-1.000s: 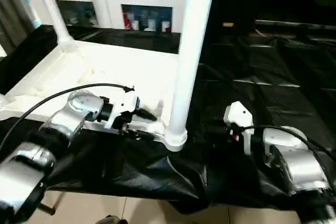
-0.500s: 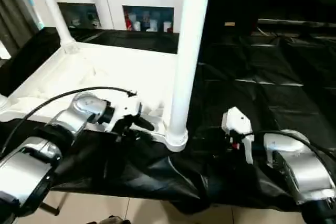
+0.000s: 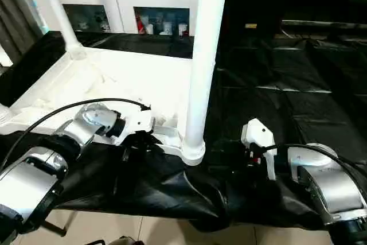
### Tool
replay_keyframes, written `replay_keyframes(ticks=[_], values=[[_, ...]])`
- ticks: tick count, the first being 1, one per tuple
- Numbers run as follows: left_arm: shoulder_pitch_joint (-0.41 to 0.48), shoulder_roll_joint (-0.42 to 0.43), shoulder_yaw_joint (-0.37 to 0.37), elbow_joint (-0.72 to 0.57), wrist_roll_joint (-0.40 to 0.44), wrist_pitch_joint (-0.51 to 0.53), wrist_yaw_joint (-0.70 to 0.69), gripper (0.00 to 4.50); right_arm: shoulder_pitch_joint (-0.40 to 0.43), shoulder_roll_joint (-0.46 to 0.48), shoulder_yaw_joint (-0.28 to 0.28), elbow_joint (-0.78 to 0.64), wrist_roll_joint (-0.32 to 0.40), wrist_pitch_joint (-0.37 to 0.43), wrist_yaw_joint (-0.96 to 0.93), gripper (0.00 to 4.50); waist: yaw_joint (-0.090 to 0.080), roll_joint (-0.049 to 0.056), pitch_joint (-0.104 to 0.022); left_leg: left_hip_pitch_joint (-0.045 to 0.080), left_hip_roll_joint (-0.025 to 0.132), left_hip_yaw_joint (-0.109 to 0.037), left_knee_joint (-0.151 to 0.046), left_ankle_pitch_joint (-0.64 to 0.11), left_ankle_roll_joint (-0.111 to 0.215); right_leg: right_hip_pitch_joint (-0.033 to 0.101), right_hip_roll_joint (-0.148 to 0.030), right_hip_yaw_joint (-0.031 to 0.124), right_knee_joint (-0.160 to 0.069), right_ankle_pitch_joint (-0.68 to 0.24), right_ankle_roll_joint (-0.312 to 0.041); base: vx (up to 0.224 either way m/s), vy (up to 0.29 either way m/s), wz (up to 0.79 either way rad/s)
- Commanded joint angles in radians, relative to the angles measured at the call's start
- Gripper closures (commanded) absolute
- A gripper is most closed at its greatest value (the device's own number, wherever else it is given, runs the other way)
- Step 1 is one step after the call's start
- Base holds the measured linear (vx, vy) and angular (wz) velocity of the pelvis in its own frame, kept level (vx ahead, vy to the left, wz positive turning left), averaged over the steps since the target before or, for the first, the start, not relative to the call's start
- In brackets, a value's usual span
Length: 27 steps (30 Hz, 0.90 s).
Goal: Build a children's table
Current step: Rotate leg to tighten
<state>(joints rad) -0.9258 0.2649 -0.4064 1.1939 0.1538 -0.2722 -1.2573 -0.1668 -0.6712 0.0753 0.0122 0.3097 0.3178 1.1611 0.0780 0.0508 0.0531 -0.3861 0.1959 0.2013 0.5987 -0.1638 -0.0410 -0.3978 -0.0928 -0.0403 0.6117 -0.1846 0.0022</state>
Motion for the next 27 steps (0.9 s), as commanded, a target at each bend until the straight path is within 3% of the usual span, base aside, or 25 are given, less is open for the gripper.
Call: replay_keyframes(ticks=[1, 2, 4, 5, 7, 9, 10, 11, 15, 16, 19, 23, 27], values=[[-0.002, 0.016, 0.034, 0.015, -0.003, 0.089, 0.069, 4.46, -0.02, 0.013, -0.004, 0.018, -0.015, -0.015, -0.032, 0.82, 0.003, -0.028, -0.065, 0.015, 0.028, -0.021, -0.07, -0.274, 0.048, 0.045, -0.052, 0.023, -0.086, -0.283, -0.221, 0.0, 0.0, 0.0], [0.0, 0.012, 0.042, 0.013, -0.01, 0.096, 0.071, 4.48, -0.021, 0.017, -0.004, 0.021, -0.018, -0.019, -0.037, 0.82, 0.001, -0.027, -0.065, 0.015, 0.027, -0.021, -0.069, -0.264, 0.049, 0.044, -0.052, 0.022, -0.087, -0.285, -0.22, 0.0, 0.0, 0.0], [0.03, -0.024, 0.111, -0.018, -0.078, 0.154, 0.104, 4.48, -0.029, 0.055, -0.003, 0.06, -0.045, -0.057, -0.09, 0.82, -0.009, -0.04, -0.066, 0.015, 0.025, -0.019, -0.067, -0.255, 0.054, 0.042, -0.052, 0.021, -0.089, -0.291, -0.221, 0.0, 0.0, 0.0], [0.061, -0.048, 0.142, -0.056, -0.109, 0.17, 0.139, 4.48, -0.037, 0.077, -0.005, 0.091, -0.064, -0.079, -0.129, 0.82, -0.013, -0.035, -0.066, 0.013, 0.026, -0.02, -0.067, -0.248, 0.055, 0.041, -0.053, 0.021, -0.088, -0.283, -0.229, 0.0, 0.0, 0.0], [0.115, -0.072, 0.145, -0.131, -0.118, 0.162, 0.171, 4.48, -0.062, 0.107, -0.019, 0.147, -0.083, -0.089, -0.201, 0.82, -0.016, -0.053, -0.066, 0.012, 0.023, -0.016, -0.063, -0.231, 0.074, 0.041, -0.049, 0.02, -0.088, -0.271, -0.229, 0.0, 0.0, 0.0], [0.159, -0.086, 0.133, -0.19, -0.116, 0.135, 0.17, 4.48, -0.091, 0.134, -0.036, 0.195, -0.087, -0.084, -0.258, 0.82, -0.014, -0.046, -0.068, 0.015, 0.027, -0.017, -0.064, -0.213, 0.088, 0.037, -0.052, 0.021, -0.088, -0.268, -0.233, 0.0, 0.0, 0.0], [0.173, -0.09, 0.128, -0.209, -0.115, 0.122, 0.169, 4.5, -0.102, 0.143, -0.041, 0.211, -0.087, -0.078, -0.275, 0.65, -0.017, -0.045, -0.066, 0.011, 0.026, -0.017, -0.065, -0.215, 0.088, 0.037, -0.05, 0.02, -0.088, -0.274, -0.23, 0.0, 0.0, 0.0], [0.187, -0.097, 0.122, -0.221, -0.113, 0.113, 0.177, 4.5, -0.109, 0.149, -0.041, 0.221, -0.084, -0.083, -0.274, 0.55, -0.014, -0.045, -0.066, 0.016, 0.027, -0.015, -0.065, -0.225, 0.086, 0.034, -0.048, 0.023, -0.09, -0.28, -0.223, 0.0, 0.0, 0.0], [0.208, -0.106, 0.11, -0.231, -0.092, 0.113, 0.203, 4.5, -0.115, 0.16, -0.033, 0.23, -0.086, -0.099, -0.269, 0.28, -0.008, -0.042, -0.066, 0.018, 0.03, -0.016, -0.069, -0.238, 0.078, 0.035, -0.047, 0.025, -0.088, -0.273, -0.205, 0.0, 0.0, 0.0], [0.224, -0.095, 0.079, -0.237, -0.04, 0.119, 0.21, 4.5, -0.125, 0.18, -0.027, 0.238, -0.102, -0.13, -0.287, 0.19, -0.006, -0.039, -0.066, 0.017, 0.029, -0.016, -0.069, -0.236, 0.078, 0.036, -0.047, 0.025, -0.087, -0.269, -0.204, 0.0, 0.0, 0.0], [0.241, -0.081, 0.06, -0.27, -0.013, 0.141, 0.215, 4.5, -0.134, 0.194, -0.019, 0.248, -0.105, -0.15, -0.289, 0.1, -0.01, -0.036, -0.066, 0.017, 0.031, -0.018, -0.071, -0.251, 0.067, 0.035, -0.049, 0.025, -0.087, -0.266, -0.201, 0.0, 0.0, 0.0], [0.242, -0.063, 0.037, -0.289, 0.011, 0.157, 0.209, 4.5, -0.136, 0.199, 0.011, 0.24, -0.089, -0.145, -0.238, 0.1, -0.012, -0.034, -0.066, 0.017, 0.03, -0.018, -0.073, -0.263, 0.062, 0.036, -0.047, 0.025, -0.088, -0.27, -0.199, 0.0, 0.0, 0.0], [0.222, -0.053, 0.023, -0.27, 0.035, 0.15, 0.197, 4.5, -0.182, 0.232, 0.04, 0.318, -0.143, -0.178, -0.276, 0.1, -0.02, -0.039, -0.064, 0.016, 0.028, -0.019, -0.077, -0.286, 0.047, 0.032, -0.048, 0.024, -0.092, -0.301, -0.197, 0.0, 0.0, 0.0]])
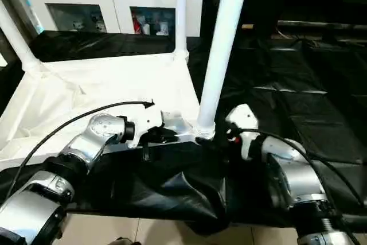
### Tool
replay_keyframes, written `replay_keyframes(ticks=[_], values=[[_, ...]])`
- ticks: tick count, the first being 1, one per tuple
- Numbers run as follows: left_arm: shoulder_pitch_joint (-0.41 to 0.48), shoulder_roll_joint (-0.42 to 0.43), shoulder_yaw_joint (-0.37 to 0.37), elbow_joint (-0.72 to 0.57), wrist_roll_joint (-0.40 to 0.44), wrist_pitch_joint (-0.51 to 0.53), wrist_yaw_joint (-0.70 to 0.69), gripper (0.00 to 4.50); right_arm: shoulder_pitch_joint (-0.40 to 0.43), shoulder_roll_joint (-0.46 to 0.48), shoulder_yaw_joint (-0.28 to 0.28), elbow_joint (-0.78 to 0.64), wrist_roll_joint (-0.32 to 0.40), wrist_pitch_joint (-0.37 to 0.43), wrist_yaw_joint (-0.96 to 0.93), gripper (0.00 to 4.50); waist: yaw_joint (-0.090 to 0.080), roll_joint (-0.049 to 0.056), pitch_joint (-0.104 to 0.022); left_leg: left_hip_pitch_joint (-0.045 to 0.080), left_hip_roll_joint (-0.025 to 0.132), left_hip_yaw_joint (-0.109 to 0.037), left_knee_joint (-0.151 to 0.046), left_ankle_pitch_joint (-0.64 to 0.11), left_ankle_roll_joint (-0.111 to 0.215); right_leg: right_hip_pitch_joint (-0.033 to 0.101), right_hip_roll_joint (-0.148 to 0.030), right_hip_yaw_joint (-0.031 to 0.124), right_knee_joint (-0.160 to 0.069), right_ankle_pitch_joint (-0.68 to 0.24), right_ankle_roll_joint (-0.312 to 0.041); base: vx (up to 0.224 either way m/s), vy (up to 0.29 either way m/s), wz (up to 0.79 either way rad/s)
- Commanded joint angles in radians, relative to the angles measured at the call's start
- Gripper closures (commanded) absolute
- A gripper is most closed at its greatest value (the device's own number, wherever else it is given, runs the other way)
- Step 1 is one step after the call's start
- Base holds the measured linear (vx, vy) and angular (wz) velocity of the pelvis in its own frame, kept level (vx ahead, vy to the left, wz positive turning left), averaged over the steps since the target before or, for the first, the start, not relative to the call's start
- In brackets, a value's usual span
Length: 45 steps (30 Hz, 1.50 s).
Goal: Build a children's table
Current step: Rotate leg to tighten
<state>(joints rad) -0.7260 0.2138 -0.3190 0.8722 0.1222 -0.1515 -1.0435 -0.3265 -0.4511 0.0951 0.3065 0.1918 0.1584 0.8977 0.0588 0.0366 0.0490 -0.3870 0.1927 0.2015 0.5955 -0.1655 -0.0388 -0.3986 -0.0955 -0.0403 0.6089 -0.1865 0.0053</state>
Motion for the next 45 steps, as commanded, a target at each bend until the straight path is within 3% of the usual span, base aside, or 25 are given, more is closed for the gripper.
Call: replay_keyframes(ticks=[1, 4, 7, 8, 10, 16, 18, 30, 34, 38, 40, 42, 44, 45], values=[[0.023, -0.002, -0.065, 0.047, 0.07, 0.037, -0.023, 4.5, -0.033, 0.021, 0.023, 0.042, -0.035, -0.027, -0.023, 0.1, -0.002, -0.023, -0.06, 0.019, 0.031, -0.019, -0.073, -0.29, 0.041, 0.032, -0.045, 0.025, -0.089, -0.309, -0.199, 0.0, 0.0, 0.0], [0.026, 0.0, -0.066, 0.038, 0.069, 0.049, -0.043, 4.5, -0.055, 0.038, 0.025, 0.076, -0.048, -0.044, -0.043, 0.1, -0.003, -0.021, -0.061, 0.022, 0.033, -0.02, -0.075, -0.305, 0.028, 0.03, -0.047, 0.027, -0.091, -0.322, -0.197, 0.0, 0.0, 0.0], [0.031, 0.001, -0.063, 0.034, 0.051, 0.061, -0.059, 4.5, -0.084, 0.065, 0.019, 0.116, -0.038, -0.052, -0.057, 0.1, -0.005, -0.019, -0.065, 0.022, 0.033, -0.02, -0.075, -0.288, 0.028, 0.033, -0.043, 0.027, -0.084, -0.244, -0.215, 0.0, 0.0, 0.0], [0.031, 0.0, -0.062, 0.035, 0.046, 0.061, -0.062, 4.5, -0.091, 0.069, 0.025, 0.127, -0.04, -0.054, -0.052, 0.1, -0.006, -0.013, -0.066, 0.022, 0.033, -0.019, -0.074, -0.283, 0.031, 0.035, -0.041, 0.027, -0.082, -0.208, -0.225, 0.0, 0.0, 0.0], [0.03, -0.001, -0.058, 0.037, 0.043, 0.061, -0.065, 4.5, -0.103, 0.077, 0.031, 0.149, -0.047, -0.058, -0.049, 0.1, -0.005, -0.017, -0.067, 0.021, 0.033, -0.017, -0.073, -0.274, 0.039, 0.037, -0.042, 0.026, -0.078, -0.174, -0.237, 0.0, 0.0, 0.0], [0.029, 0.0, -0.044, 0.032, 0.03, 0.067, -0.081, 4.5, -0.123, 0.092, 0.024, 0.192, -0.043, -0.068, -0.042, 0.63, -0.004, -0.015, -0.066, 0.022, 0.034, -0.017, -0.074, -0.279, 0.037, 0.039, -0.042, 0.026, -0.079, -0.19, -0.246, 0.0, 0.0, 0.0], [0.03, 0.002, -0.04, 0.029, 0.025, 0.07, -0.082, 4.5, -0.126, 0.093, 0.024, 0.2, -0.043, -0.07, -0.037, 0.72, -0.003, -0.02, -0.066, 0.021, 0.034, -0.018, -0.074, -0.285, 0.038, 0.039, -0.044, 0.026, -0.079, -0.2, -0.243, 0.0, 0.0, 0.0], [0.034, 0.027, -0.025, 0.025, 0.011, 0.089, -0.095, 4.5, -0.13, 0.114, 0.01, 0.247, -0.045, -0.08, -0.064, 1.68, -0.008, -0.014, -0.064, 0.022, 0.034, -0.017, -0.078, -0.297, 0.032, 0.036, -0.043, 0.027, -0.083, -0.219, -0.239, 0.0, 0.0, 0.0], [0.016, 0.002, -0.008, 0.049, 0.015, 0.116, -0.025, 4.5, -0.125, 0.156, -0.025, 0.294, -0.06, -0.089, -0.198, 1.73, -0.018, -0.014, -0.058, 0.025, 0.032, -0.019, -0.083, -0.353, 0.009, 0.03, -0.043, 0.027, -0.091, -0.302, -0.223, 0.0, 0.0, 0.0], [-0.035, -0.079, 0.016, 0.11, 0.028, 0.164, 0.168, 4.5, -0.109, 0.269, -0.078, 0.331, -0.079, -0.065, -0.473, 1.74, -0.032, -0.014, -0.054, 0.032, 0.03, -0.026, -0.087, -0.424, -0.026, 0.018, -0.045, 0.026, -0.105, -0.438, -0.178, 0.0, 0.0, 0.0], [-0.047, -0.098, 0.02, 0.123, 0.03, 0.172, 0.203, 4.5, -0.108, 0.29, -0.072, 0.338, -0.094, -0.066, -0.514, 1.74, -0.033, -0.013, -0.054, 0.038, 0.031, -0.028, -0.089, -0.44, -0.029, 0.013, -0.044, 0.026, -0.113, -0.462, -0.161, 0.0, 0.0, 0.0], [-0.066, -0.133, 0.027, 0.142, 0.033, 0.18, 0.255, 4.5, -0.119, 0.328, -0.059, 0.356, -0.11, -0.061, -0.56, 1.74, -0.035, -0.012, -0.054, 0.034, 0.031, -0.029, -0.092, -0.449, -0.025, 0.015, -0.044, 0.025, -0.115, -0.455, -0.158, 0.0, 0.0, 0.0], [-0.098, -0.208, 0.018, 0.169, 0.043, 0.171, 0.309, 4.5, -0.154, 0.403, 0.007, 0.39, -0.143, -0.063, -0.565, 1.74, -0.039, -0.012, -0.055, 0.029, 0.029, -0.033, -0.096, -0.455, -0.031, 0.019, -0.043, 0.022, -0.114, -0.44, -0.155, 0.0, 0.0, 0.0], [-0.098, -0.214, 0.016, 0.169, 0.042, 0.169, 0.307, 4.5, -0.156, 0.404, 0.011, 0.389, -0.146, -0.073, -0.558, 1.74, -0.038, -0.012, -0.055, 0.036, 0.03, -0.032, -0.095, -0.472, -0.031, 0.014, -0.043, 0.022, -0.118, -0.446, -0.151, 0.0, 0.0, 0.0]])
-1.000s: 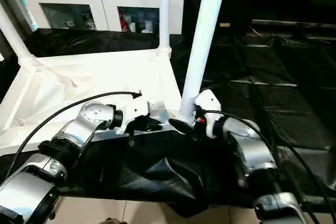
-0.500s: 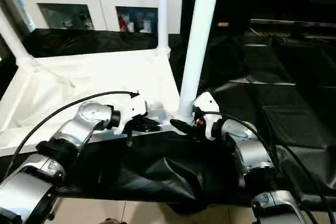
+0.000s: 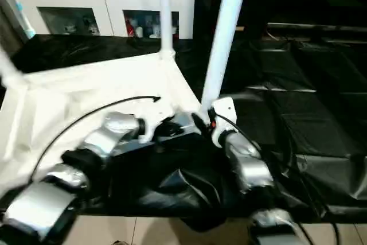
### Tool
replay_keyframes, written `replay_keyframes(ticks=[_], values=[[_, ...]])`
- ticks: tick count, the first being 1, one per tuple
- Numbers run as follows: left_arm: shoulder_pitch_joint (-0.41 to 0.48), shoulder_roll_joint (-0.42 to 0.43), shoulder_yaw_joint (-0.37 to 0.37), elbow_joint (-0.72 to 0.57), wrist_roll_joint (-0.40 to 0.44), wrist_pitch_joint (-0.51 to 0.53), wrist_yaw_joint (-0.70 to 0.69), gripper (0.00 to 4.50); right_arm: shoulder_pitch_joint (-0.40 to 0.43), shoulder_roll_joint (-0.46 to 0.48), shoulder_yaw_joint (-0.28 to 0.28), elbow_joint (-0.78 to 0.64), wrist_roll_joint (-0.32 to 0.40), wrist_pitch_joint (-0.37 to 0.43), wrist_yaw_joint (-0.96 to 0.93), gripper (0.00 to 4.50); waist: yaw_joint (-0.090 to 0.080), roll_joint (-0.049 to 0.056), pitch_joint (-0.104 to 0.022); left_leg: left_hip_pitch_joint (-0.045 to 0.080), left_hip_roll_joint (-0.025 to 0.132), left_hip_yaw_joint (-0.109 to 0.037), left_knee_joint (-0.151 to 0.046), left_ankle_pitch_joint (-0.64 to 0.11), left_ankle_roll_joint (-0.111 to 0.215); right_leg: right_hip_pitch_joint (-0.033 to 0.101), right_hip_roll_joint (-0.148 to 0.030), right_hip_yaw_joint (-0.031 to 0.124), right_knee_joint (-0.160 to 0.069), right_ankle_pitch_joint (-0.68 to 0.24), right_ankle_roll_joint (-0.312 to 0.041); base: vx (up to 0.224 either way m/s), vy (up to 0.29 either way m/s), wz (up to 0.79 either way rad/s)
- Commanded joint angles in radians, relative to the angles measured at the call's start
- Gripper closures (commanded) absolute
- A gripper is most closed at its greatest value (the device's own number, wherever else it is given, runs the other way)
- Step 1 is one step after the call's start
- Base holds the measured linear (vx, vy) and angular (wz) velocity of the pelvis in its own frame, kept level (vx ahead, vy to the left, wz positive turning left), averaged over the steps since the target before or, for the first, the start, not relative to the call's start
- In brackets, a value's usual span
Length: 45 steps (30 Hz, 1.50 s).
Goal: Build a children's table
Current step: Rotate leg to tighten
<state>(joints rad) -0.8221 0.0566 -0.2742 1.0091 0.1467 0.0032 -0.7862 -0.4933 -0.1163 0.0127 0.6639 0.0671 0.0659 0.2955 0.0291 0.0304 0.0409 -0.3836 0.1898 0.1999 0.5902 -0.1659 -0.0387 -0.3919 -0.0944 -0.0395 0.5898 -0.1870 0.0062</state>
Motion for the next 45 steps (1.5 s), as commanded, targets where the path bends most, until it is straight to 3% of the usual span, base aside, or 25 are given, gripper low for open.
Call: replay_keyframes(ticks=[1, 2, 5, 7, 10, 13, 15, 18, 22, 27, 37, 40, 42, 43, 44, 45], values=[[-0.002, -0.058, -0.029, 0.032, 0.018, 0.014, 0.048, 4.5, 0.01, 0.069, 0.094, 0.031, -0.021, 0.016, 0.045, 1.74, -0.009, -0.011, -0.045, 0.034, 0.033, -0.029, -0.09, -0.48, -0.027, 0.006, -0.044, 0.021, -0.102, -0.449, -0.151, 0.0, 0.0, 0.0], [-0.003, -0.06, -0.029, 0.035, 0.017, 0.011, 0.05, 4.5, 0.009, 0.07, 0.091, 0.031, -0.021, 0.008, 0.042, 1.19, -0.007, -0.008, -0.044, 0.035, 0.032, -0.03, -0.09, -0.487, -0.022, 0.006, -0.047, 0.022, -0.104, -0.457, -0.149, 0.0, 0.0, 0.0], [0.005, -0.05, -0.035, 0.032, 0.012, -0.011, 0.013, 4.5, 0.006, 0.047, 0.068, 0.021, -0.009, -0.027, 0.065, 1.05, -0.006, -0.008, -0.049, 0.033, 0.034, -0.03, -0.093, -0.473, -0.016, 0.011, -0.048, 0.022, -0.103, -0.426, -0.151, 0.0, 0.0, 0.0], [0.019, -0.025, -0.04, 0.018, 0.009, -0.043, -0.05, 4.5, 0.01, 0.014, 0.057, 0.001, 0.015, -0.045, 0.133, 0.69, -0.004, -0.008, -0.051, 0.027, 0.035, -0.029, -0.095, -0.441, -0.006, 0.018, -0.048, 0.022, -0.099, -0.373, -0.162, 0.0, 0.0, 0.0], [0.029, 0.012, -0.037, 0.013, 0.0, -0.098, -0.139, 4.5, 0.021, -0.047, 0.061, -0.039, 0.045, -0.062, 0.286, 0.69, -0.001, -0.01, -0.055, 0.021, 0.037, -0.025, -0.092, -0.396, 0.021, 0.027, -0.049, 0.024, -0.09, -0.283, -0.187, 0.0, 0.0, 0.0], [0.046, 0.058, -0.031, -0.018, -0.026, -0.16, -0.255, 4.5, 0.041, -0.12, 0.074, -0.092, 0.085, -0.045, 0.449, 0.69, 0.007, -0.012, -0.064, 0.016, 0.038, -0.021, -0.081, -0.289, 0.063, 0.039, -0.052, 0.024, -0.074, -0.149, -0.229, 0.039, -0.013, 0.01], [0.056, 0.088, -0.034, -0.038, -0.041, -0.188, -0.33, 4.5, 0.049, -0.16, 0.081, -0.114, 0.101, -0.038, 0.528, 0.69, 0.018, -0.014, -0.067, 0.01, 0.037, -0.013, -0.07, -0.185, 0.117, 0.046, -0.049, 0.02, -0.059, -0.011, -0.265, 0.056, -0.029, 0.0], [0.07, 0.128, -0.028, -0.065, -0.072, -0.212, -0.437, 4.5, 0.062, -0.216, 0.094, -0.153, 0.129, 0.013, 0.648, 0.69, 0.034, -0.01, -0.071, 0.013, 0.041, -0.008, -0.062, -0.136, 0.145, 0.043, -0.048, 0.018, -0.046, 0.053, -0.294, 0.0, 0.0, 0.0], [0.078, 0.171, -0.022, -0.085, -0.098, -0.222, -0.544, 4.5, 0.07, -0.271, 0.105, -0.179, 0.135, 0.039, 0.751, 0.69, 0.041, -0.008, -0.067, 0.017, 0.046, -0.008, -0.066, -0.163, 0.127, 0.038, -0.045, 0.017, -0.045, 0.017, -0.304, 0.0, 0.0, 0.0], [0.069, 0.196, -0.021, -0.065, -0.088, -0.236, -0.555, 4.5, 0.07, -0.297, 0.116, -0.182, 0.132, 0.043, 0.787, 0.83, 0.041, -0.009, -0.061, 0.021, 0.046, -0.01, -0.074, -0.237, 0.073, 0.035, -0.047, 0.02, -0.056, -0.107, -0.283, 0.0, 0.0, 0.0], [0.061, 0.189, 0.004, -0.047, -0.099, -0.244, -0.542, 4.5, 0.089, -0.274, 0.109, -0.208, 0.153, 0.064, 0.782, 1.66, 0.039, -0.01, -0.061, 0.018, 0.044, -0.01, -0.072, -0.241, 0.06, 0.033, -0.049, 0.022, -0.058, -0.14, -0.267, 0.0, 0.0, 0.0], [0.046, 0.154, 0.01, -0.01, -0.074, -0.221, -0.421, 4.5, 0.07, -0.227, 0.074, -0.104, 0.09, 0.034, 0.588, 1.74, 0.033, -0.008, -0.06, 0.018, 0.043, -0.011, -0.074, -0.256, 0.047, 0.029, -0.047, 0.022, -0.059, -0.152, -0.267, 0.0, 0.0, 0.0], [0.03, 0.133, 0.004, 0.02, -0.043, -0.209, -0.329, 4.5, 0.057, -0.194, 0.049, -0.047, 0.063, 0.026, 0.454, 1.76, 0.019, -0.007, -0.053, 0.024, 0.038, -0.014, -0.08, -0.331, 0.009, 0.022, -0.048, 0.023, -0.072, -0.27, -0.244, 0.0, 0.0, 0.0], [0.027, 0.128, 0.005, 0.024, -0.04, -0.206, -0.315, 4.5, 0.054, -0.187, 0.043, -0.037, 0.061, 0.027, 0.43, 1.76, 0.018, -0.007, -0.052, 0.028, 0.038, -0.016, -0.081, -0.351, 0.001, 0.021, -0.051, 0.024, -0.076, -0.309, -0.235, 0.0, 0.0, 0.0], [0.008, 0.094, 0.006, 0.05, -0.027, -0.183, -0.234, 4.5, 0.039, -0.145, 0.01, 0.01, 0.055, 0.044, 0.284, 1.77, 0.015, -0.006, -0.051, 0.026, 0.037, -0.018, -0.083, -0.366, -0.007, 0.022, -0.05, 0.025, -0.082, -0.354, -0.213, 0.0, 0.0, 0.0], [0.003, 0.085, 0.007, 0.055, -0.025, -0.177, -0.215, 4.5, 0.035, -0.135, 0.002, 0.021, 0.054, 0.049, 0.248, 1.77, 0.01, -0.005, -0.049, 0.03, 0.038, -0.021, -0.086, -0.384, -0.017, 0.016, -0.05, 0.026, -0.086, -0.381, -0.201, 0.0, 0.0, 0.0]])
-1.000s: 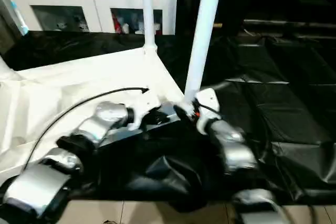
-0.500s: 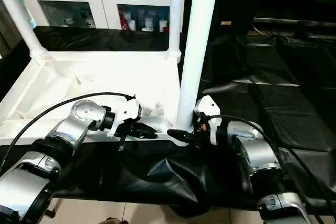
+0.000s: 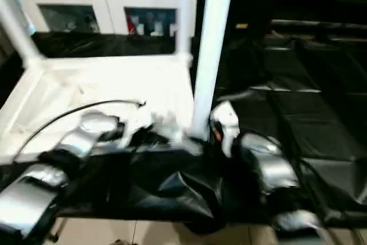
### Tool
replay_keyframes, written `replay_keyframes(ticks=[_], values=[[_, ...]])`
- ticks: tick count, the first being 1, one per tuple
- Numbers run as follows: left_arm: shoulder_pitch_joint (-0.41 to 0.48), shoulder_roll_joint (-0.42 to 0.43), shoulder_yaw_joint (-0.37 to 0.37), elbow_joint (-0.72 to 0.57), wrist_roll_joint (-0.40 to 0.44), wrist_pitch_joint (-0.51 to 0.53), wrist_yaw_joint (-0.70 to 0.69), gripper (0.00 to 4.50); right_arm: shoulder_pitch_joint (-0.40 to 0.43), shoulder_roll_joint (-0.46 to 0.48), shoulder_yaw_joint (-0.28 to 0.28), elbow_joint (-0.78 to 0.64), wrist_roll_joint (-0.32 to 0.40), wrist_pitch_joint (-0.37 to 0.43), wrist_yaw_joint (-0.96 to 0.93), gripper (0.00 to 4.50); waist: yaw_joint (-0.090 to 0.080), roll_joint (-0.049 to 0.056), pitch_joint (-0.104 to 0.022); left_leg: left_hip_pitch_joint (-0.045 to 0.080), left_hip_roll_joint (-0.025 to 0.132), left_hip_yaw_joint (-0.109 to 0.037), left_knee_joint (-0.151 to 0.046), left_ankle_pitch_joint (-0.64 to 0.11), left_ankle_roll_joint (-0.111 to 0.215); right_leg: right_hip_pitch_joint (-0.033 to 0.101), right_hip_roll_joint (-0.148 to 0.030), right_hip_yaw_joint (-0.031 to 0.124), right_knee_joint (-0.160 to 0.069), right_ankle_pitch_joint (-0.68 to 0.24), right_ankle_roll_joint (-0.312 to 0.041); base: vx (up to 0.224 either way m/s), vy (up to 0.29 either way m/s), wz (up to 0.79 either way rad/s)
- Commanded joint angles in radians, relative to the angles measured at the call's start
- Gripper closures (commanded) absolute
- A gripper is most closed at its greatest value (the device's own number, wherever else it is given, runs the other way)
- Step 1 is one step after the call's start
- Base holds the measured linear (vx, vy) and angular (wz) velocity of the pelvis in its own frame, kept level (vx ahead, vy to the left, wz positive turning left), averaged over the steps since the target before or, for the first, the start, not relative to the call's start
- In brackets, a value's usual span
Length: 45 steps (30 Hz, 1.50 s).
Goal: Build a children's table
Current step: Rotate leg to tighten
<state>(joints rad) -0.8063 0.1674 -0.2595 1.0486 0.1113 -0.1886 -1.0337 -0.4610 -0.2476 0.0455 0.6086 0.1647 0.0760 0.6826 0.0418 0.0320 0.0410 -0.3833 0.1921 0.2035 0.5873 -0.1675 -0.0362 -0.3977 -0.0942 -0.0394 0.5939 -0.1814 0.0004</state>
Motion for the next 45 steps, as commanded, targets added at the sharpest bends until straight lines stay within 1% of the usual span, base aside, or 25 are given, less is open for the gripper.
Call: replay_keyframes(ticks=[1, 2, 5, 7, 8, 9, 10, 11, 12, 13, 14, 15, 16, 18, 21, 23, 25, 29, 31, 32, 33, 35, 38, 43, 45], values=[[-0.022, -0.044, -0.007, 0.026, 0.015, 0.027, 0.069, 4.5, -0.004, 0.017, -0.044, 0.094, -0.045, 0.05, -0.202, 1.77, -0.006, -0.008, -0.05, 0.029, 0.035, -0.026, -0.083, -0.389, -0.025, 0.022, -0.049, 0.025, -0.089, -0.392, -0.192, 0.0, 0.0, 0.0], [-0.03, -0.06, -0.006, 0.036, 0.019, 0.039, 0.102, 4.5, -0.01, 0.035, -0.053, 0.106, -0.044, 0.061, -0.248, 1.77, -0.012, -0.007, -0.052, 0.028, 0.033, -0.026, -0.083, -0.385, -0.031, 0.022, -0.048, 0.026, -0.089, -0.379, -0.189, 0.0, 0.0, 0.0], [-0.051, -0.095, -0.004, 0.058, 0.026, 0.062, 0.175, 4.5, -0.026, 0.077, -0.063, 0.125, -0.047, 0.082, -0.332, 1.78, -0.015, -0.007, -0.053, 0.026, 0.031, -0.024, -0.082, -0.376, -0.015, 0.023, -0.046, 0.027, -0.09, -0.34, -0.19, 0.0, 0.0, 0.0], [-0.076, -0.142, -0.006, 0.085, 0.036, 0.072, 0.244, 4.5, -0.048, 0.131, -0.036, 0.143, -0.066, 0.072, -0.365, 1.78, -0.014, 0.0, -0.055, 0.027, 0.03, -0.023, -0.081, -0.371, -0.011, 0.022, -0.046, 0.027, -0.09, -0.325, -0.192, 0.0, 0.0, 0.0], [-0.08, -0.148, -0.006, 0.088, 0.037, 0.071, 0.25, 4.5, -0.052, 0.139, -0.03, 0.145, -0.07, 0.067, -0.364, 1.43, -0.014, -0.004, -0.055, 0.027, 0.031, -0.024, -0.081, -0.37, -0.011, 0.024, -0.045, 0.026, -0.09, -0.311, -0.194, 0.0, 0.0, 0.0], [-0.088, -0.165, -0.012, 0.096, 0.045, 0.059, 0.253, 4.5, -0.059, 0.162, -0.004, 0.141, -0.081, 0.045, -0.345, 1.22, -0.013, 0.004, -0.055, 0.024, 0.03, -0.024, -0.082, -0.368, -0.009, 0.026, -0.046, 0.025, -0.09, -0.297, -0.194, 0.0, 0.0, 0.0], [-0.088, -0.165, -0.012, 0.096, 0.045, 0.059, 0.253, 4.5, -0.059, 0.162, -0.004, 0.141, -0.081, 0.045, -0.345, 1.08, -0.013, 0.001, -0.055, 0.024, 0.03, -0.024, -0.082, -0.367, -0.009, 0.027, -0.045, 0.025, -0.09, -0.289, -0.193, 0.0, 0.0, 0.0], [-0.09, -0.166, -0.02, 0.1, 0.054, 0.039, 0.233, 4.5, -0.058, 0.168, 0.014, 0.122, -0.082, 0.021, -0.306, 1.06, -0.012, 0.006, -0.057, 0.023, 0.03, -0.026, -0.082, -0.362, -0.006, 0.029, -0.045, 0.025, -0.087, -0.274, -0.196, 0.0, 0.0, 0.0], [-0.089, -0.164, -0.022, 0.099, 0.054, 0.033, 0.218, 4.5, -0.057, 0.159, 0.025, 0.113, -0.09, 0.002, -0.293, 0.98, -0.012, 0.005, -0.057, 0.023, 0.031, -0.025, -0.081, -0.363, -0.002, 0.03, -0.046, 0.024, -0.087, -0.261, -0.198, 0.0, 0.0, 0.0], [-0.087, -0.158, -0.022, 0.097, 0.053, 0.028, 0.201, 4.5, -0.055, 0.149, 0.029, 0.103, -0.089, -0.012, -0.277, 0.87, -0.011, 0.013, -0.058, 0.022, 0.03, -0.026, -0.082, -0.361, -0.002, 0.031, -0.045, 0.024, -0.085, -0.248, -0.201, 0.0, 0.0, 0.0], [-0.084, -0.149, -0.023, 0.093, 0.05, 0.021, 0.177, 4.5, -0.051, 0.137, 0.029, 0.088, -0.075, -0.023, -0.239, 0.87, -0.013, 0.006, -0.058, 0.022, 0.03, -0.024, -0.081, -0.359, 0.002, 0.032, -0.044, 0.024, -0.084, -0.23, -0.207, 0.0, 0.0, 0.0], [-0.078, -0.135, -0.024, 0.088, 0.043, 0.01, 0.134, 4.5, -0.041, 0.114, 0.033, 0.065, -0.065, -0.035, -0.184, 0.87, -0.01, 0.011, -0.059, 0.022, 0.03, -0.024, -0.08, -0.358, 0.013, 0.035, -0.046, 0.023, -0.085, -0.223, -0.21, 0.0, 0.0, 0.0], [-0.074, -0.123, -0.024, 0.085, 0.036, -0.001, 0.094, 4.5, -0.032, 0.092, 0.038, 0.042, -0.056, -0.041, -0.128, 0.87, -0.009, 0.008, -0.06, 0.021, 0.03, -0.024, -0.079, -0.352, 0.019, 0.037, -0.046, 0.023, -0.085, -0.212, -0.212, 0.0, 0.0, 0.0], [-0.065, -0.102, -0.022, 0.076, 0.025, -0.017, 0.035, 4.5, -0.012, 0.052, 0.052, 0.004, -0.045, -0.043, -0.037, 0.87, -0.005, 0.009, -0.063, 0.017, 0.032, -0.022, -0.075, -0.3, 0.045, 0.044, -0.044, 0.021, -0.076, -0.122, -0.237, 0.0, 0.0, 0.0], [-0.05, -0.06, -0.03, 0.06, 0.021, -0.06, -0.068, 4.5, 0.023, -0.02, 0.075, -0.056, -0.025, -0.028, 0.116, 0.87, 0.002, 0.009, -0.064, 0.012, 0.034, -0.017, -0.069, -0.246, 0.083, 0.05, -0.044, 0.017, -0.066, -0.046, -0.27, 0.0, 0.0, 0.0], [-0.037, -0.027, -0.033, 0.046, 0.011, -0.086, -0.15, 4.5, 0.045, -0.069, 0.086, -0.088, -0.017, -0.025, 0.199, 0.87, 0.008, 0.007, -0.064, 0.014, 0.037, -0.016, -0.067, -0.235, 0.095, 0.049, -0.047, 0.017, -0.065, -0.047, -0.277, 0.0, 0.0, 0.0], [-0.029, 0.005, -0.007, 0.026, -0.031, -0.082, -0.243, 4.5, 0.06, -0.121, 0.072, -0.122, 0.015, -0.007, 0.287, 0.87, 0.015, 0.005, -0.061, 0.015, 0.039, -0.015, -0.069, -0.242, 0.098, 0.05, -0.049, 0.017, -0.068, -0.078, -0.282, 0.0, 0.0, 0.0], [-0.026, 0.043, 0.007, 0.017, -0.055, -0.079, -0.315, 4.5, 0.069, -0.171, 0.072, -0.147, 0.035, 0.007, 0.371, 0.87, 0.021, 0.008, -0.059, 0.02, 0.044, -0.016, -0.074, -0.271, 0.074, 0.042, -0.048, 0.019, -0.068, -0.135, -0.284, 0.0, 0.0, 0.0], [-0.027, 0.053, 0.011, 0.019, -0.056, -0.079, -0.326, 4.5, 0.069, -0.182, 0.075, -0.147, 0.031, 0.01, 0.385, 0.87, 0.022, 0.007, -0.059, 0.021, 0.044, -0.016, -0.074, -0.271, 0.068, 0.043, -0.048, 0.02, -0.066, -0.129, -0.286, 0.0, 0.0, 0.0], [-0.027, 0.055, 0.011, 0.02, -0.054, -0.08, -0.327, 4.5, 0.069, -0.182, 0.075, -0.146, 0.031, 0.012, 0.389, 1.02, 0.022, 0.009, -0.06, 0.02, 0.043, -0.016, -0.074, -0.264, 0.068, 0.042, -0.048, 0.021, -0.064, -0.114, -0.289, 0.0, 0.0, 0.0], [-0.027, 0.06, 0.012, 0.023, -0.054, -0.084, -0.331, 4.5, 0.069, -0.183, 0.075, -0.147, 0.034, 0.016, 0.395, 1.21, 0.022, 0.006, -0.06, 0.019, 0.042, -0.015, -0.072, -0.261, 0.069, 0.043, -0.049, 0.02, -0.064, -0.107, -0.29, 0.0, 0.0, 0.0], [-0.026, 0.062, 0.016, 0.022, -0.057, -0.083, -0.336, 4.5, 0.071, -0.182, 0.074, -0.152, 0.043, 0.025, 0.402, 1.26, 0.023, 0.005, -0.06, 0.017, 0.04, -0.015, -0.07, -0.247, 0.075, 0.045, -0.05, 0.02, -0.063, -0.102, -0.289, 0.0, 0.0, 0.0], [-0.023, 0.064, 0.019, 0.014, -0.062, -0.08, -0.344, 4.5, 0.074, -0.179, 0.074, -0.16, 0.052, 0.036, 0.414, 1.61, 0.024, 0.004, -0.061, 0.016, 0.04, -0.015, -0.068, -0.224, 0.083, 0.044, -0.051, 0.02, -0.062, -0.097, -0.287, 0.0, 0.0, 0.0], [-0.023, 0.056, 0.026, 0.011, -0.068, -0.071, -0.334, 4.5, 0.081, -0.156, 0.073, -0.165, 0.065, 0.048, 0.402, 1.75, 0.024, 0.005, -0.061, 0.017, 0.04, -0.015, -0.068, -0.223, 0.082, 0.043, -0.049, 0.019, -0.062, -0.102, -0.287, 0.0, 0.0, 0.0], [-0.026, 0.046, 0.027, 0.021, -0.053, -0.067, -0.276, 4.5, 0.081, -0.129, 0.059, -0.143, 0.044, 0.047, 0.323, 1.76, 0.024, 0.004, -0.059, 0.016, 0.04, -0.015, -0.068, -0.23, 0.078, 0.042, -0.049, 0.019, -0.063, -0.115, -0.285, 0.0, 0.0, 0.0]])
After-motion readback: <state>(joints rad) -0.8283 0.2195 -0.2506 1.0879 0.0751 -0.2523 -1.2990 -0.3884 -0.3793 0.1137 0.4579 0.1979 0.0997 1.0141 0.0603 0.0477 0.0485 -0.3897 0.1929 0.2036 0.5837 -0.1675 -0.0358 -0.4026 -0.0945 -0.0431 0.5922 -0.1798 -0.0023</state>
